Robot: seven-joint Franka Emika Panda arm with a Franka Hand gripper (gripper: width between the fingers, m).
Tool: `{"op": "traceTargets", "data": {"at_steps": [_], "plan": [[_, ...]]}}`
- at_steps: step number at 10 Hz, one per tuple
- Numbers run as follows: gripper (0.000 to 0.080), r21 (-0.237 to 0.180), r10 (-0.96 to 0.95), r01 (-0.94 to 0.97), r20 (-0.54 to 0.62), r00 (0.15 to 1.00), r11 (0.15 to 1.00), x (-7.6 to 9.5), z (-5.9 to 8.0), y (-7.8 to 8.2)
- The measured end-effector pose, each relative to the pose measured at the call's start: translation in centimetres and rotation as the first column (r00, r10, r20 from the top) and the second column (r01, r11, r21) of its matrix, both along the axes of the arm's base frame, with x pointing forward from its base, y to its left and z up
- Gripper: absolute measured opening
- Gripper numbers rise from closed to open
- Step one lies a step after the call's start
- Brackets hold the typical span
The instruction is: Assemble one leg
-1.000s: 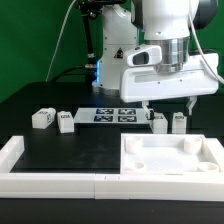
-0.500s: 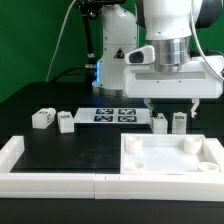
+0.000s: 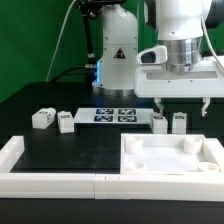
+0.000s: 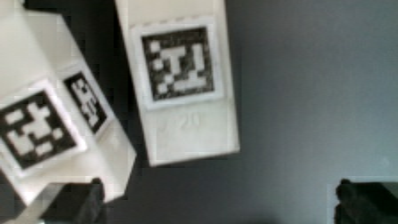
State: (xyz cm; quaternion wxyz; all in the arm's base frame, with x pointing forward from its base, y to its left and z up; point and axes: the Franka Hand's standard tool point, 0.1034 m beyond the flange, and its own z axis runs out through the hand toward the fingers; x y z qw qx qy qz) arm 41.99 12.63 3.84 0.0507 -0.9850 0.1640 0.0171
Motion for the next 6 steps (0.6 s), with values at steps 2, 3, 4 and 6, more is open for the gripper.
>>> {"op": "traceTargets", "data": {"at_steps": [2,3,4,6], "plan": [[0.0649,0.001,0.021,-0.021,-0.027,0.999,1.0,-0.3,-0.1,-0.2],[0.0649,0.021,0.047,-0.045,-0.134,0.99,0.999,-0.6,-0.1,-0.7],[0.0649,0.036,0.055,-0.049,-0.178,0.983,0.998,-0.1,0.0,-0.8],[0.0649,0.105,0.148,-0.122,-0.308,0.94,0.987,-0.7,-0.3,-1.1]]}}
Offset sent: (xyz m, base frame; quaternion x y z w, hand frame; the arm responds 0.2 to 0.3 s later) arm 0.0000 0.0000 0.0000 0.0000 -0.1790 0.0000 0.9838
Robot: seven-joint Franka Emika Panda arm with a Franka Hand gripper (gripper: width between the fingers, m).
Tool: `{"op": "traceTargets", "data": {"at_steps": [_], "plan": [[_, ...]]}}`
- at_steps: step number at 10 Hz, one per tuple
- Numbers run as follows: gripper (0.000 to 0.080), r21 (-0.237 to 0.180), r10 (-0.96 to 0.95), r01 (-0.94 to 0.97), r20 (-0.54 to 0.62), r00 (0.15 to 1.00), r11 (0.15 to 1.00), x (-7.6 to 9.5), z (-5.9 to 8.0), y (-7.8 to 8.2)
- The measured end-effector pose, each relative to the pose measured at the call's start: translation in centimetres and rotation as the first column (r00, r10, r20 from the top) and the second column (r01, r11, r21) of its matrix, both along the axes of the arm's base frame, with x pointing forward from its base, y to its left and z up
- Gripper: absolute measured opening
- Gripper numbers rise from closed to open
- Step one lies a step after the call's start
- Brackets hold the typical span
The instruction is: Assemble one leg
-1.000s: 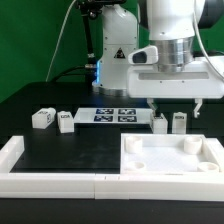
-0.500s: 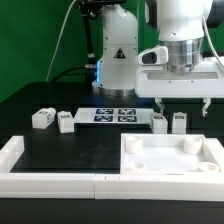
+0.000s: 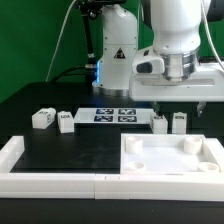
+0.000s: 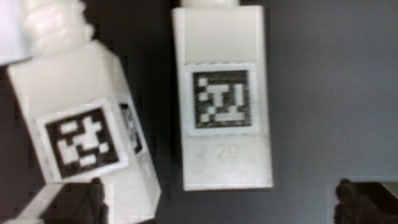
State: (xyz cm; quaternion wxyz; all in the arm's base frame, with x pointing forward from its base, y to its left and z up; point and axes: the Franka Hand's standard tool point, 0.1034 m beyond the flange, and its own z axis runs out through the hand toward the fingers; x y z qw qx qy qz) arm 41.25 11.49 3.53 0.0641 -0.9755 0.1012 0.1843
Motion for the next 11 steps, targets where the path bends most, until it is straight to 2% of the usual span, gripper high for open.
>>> {"op": "traceTargets", "data": {"at_steps": [1,3,5,7,8,11], "plan": [[0.0649,0.017,0.011,-0.009,-0.104,0.994,1.0,-0.7,0.1,0.3],[0.0649,0.048,0.031,-0.02,-0.246,0.969,0.999,-1.0,0.2,0.9],[0.0649,0.092,0.065,-0.026,-0.454,0.889,0.995,-1.6,0.4,1.1],[0.0649,0.113,0.083,-0.026,-0.536,0.84,0.993,-1.7,-0.4,1.4],[0.0649,0.108,0.081,-0.029,-0.521,0.85,0.994,-1.6,-0.9,1.6],[0.0649,0.102,0.093,-0.045,-0.527,0.845,0.994,-2.1,-1.1,2.6]]}}
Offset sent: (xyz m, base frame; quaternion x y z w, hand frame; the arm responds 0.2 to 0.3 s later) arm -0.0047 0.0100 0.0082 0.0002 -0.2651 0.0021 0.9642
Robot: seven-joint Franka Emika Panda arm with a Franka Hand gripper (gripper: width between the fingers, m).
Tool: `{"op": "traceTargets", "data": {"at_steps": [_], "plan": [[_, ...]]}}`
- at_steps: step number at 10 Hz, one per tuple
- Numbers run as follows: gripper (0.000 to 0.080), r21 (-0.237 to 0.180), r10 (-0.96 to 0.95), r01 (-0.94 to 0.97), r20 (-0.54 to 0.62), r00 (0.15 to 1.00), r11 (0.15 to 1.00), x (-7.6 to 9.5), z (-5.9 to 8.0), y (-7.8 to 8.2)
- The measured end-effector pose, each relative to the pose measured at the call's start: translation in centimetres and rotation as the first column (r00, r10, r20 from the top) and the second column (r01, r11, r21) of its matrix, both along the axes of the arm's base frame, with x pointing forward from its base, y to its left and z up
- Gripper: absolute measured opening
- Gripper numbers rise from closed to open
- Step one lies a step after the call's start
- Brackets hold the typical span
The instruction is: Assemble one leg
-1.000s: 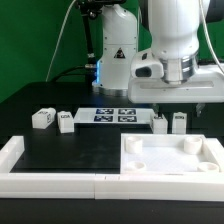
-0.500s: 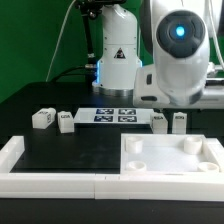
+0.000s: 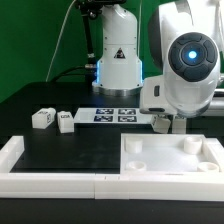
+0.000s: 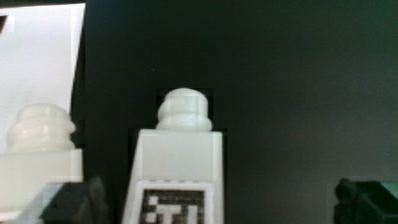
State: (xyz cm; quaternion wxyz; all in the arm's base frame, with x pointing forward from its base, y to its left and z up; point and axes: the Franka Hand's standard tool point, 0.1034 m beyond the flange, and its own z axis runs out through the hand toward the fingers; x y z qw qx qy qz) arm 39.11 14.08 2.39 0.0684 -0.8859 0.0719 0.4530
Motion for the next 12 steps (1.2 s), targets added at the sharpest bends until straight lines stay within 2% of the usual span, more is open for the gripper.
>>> {"op": "traceTargets", "data": {"at_steps": [3,5,8,12], "plan": [[0.0649,0.001,0.004,-0.004,-0.002,1.0,1.0,-0.1,-0.1,0.1],[0.0649,-0.001,0.002,-0.002,0.001,1.0,1.0,-0.4,-0.6,0.0],[0.0649,-0.001,0.006,-0.006,0.004,1.0,1.0,-0.2,-0.4,0.4],[0.0649,0.003,0.003,-0.003,0.008,1.0,1.0,-0.6,-1.2,-0.6]]}}
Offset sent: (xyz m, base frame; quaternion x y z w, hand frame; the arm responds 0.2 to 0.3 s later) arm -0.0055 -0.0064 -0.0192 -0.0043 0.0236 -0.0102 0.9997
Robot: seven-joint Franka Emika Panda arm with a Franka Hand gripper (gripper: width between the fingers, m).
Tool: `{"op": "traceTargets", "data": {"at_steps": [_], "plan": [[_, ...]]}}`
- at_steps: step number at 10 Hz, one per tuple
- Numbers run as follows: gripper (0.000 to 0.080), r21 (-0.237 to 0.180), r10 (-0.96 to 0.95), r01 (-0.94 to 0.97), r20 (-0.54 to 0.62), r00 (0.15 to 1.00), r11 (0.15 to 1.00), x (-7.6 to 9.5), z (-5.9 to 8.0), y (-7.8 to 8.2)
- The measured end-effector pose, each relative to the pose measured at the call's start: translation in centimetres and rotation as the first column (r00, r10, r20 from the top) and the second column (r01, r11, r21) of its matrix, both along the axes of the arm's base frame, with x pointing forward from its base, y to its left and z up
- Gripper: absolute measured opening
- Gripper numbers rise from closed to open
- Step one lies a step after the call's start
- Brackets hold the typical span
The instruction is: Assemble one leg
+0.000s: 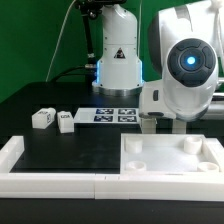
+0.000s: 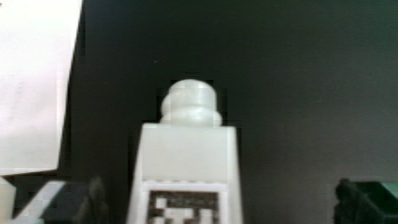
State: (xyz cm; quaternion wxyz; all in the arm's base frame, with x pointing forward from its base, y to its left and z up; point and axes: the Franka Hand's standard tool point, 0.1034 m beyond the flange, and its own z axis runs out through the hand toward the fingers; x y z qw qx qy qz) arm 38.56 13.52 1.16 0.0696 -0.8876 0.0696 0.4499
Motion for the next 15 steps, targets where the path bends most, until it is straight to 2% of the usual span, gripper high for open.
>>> {"op": "traceTargets", "data": {"at_steps": [2,3,4,6,12,15], "plan": [[0.0649,-0.001,-0.001,0.001,-0.001,1.0,1.0,0.0,0.0,0.0],[0.055,-0.001,-0.001,0.001,0.0,1.0,1.0,0.0,0.0,0.0],[0.055,-0.004,-0.003,0.003,0.0,1.0,1.0,0.1,0.0,0.0],[0.0285,-0.003,-0.003,0.003,0.0,1.0,1.0,0.1,0.0,0.0],[0.0288,-0.002,-0.002,0.002,-0.003,1.0,1.0,0.1,0.2,-0.1],[0.029,0.001,-0.003,0.003,0.023,1.0,1.0,1.4,4.2,-0.6]]}}
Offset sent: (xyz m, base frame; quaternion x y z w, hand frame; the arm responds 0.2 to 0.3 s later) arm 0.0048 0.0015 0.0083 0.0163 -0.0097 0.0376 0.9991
